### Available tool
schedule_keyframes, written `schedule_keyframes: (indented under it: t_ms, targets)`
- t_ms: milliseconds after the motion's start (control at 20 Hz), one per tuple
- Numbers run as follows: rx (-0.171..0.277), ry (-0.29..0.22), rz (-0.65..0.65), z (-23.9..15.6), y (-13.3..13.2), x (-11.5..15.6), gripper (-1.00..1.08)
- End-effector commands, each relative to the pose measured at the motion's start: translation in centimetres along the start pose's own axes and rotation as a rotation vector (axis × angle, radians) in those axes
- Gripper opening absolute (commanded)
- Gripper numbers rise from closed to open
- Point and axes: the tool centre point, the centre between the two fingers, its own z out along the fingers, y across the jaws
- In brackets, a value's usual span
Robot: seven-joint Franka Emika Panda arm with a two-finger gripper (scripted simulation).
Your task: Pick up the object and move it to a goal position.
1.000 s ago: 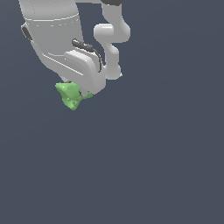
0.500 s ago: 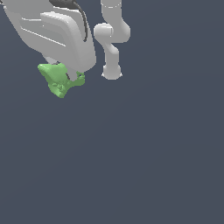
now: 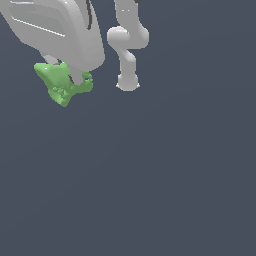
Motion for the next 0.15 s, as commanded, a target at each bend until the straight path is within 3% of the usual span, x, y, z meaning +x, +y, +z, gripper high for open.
schedule_keyframes:
  t_ms: [0, 100]
  targets:
    - [0.000, 0.000, 0.000, -0.18, 0.00, 0.05, -1.00]
    - [0.000, 0.000, 0.000, -0.22, 0.00, 0.07, -1.00]
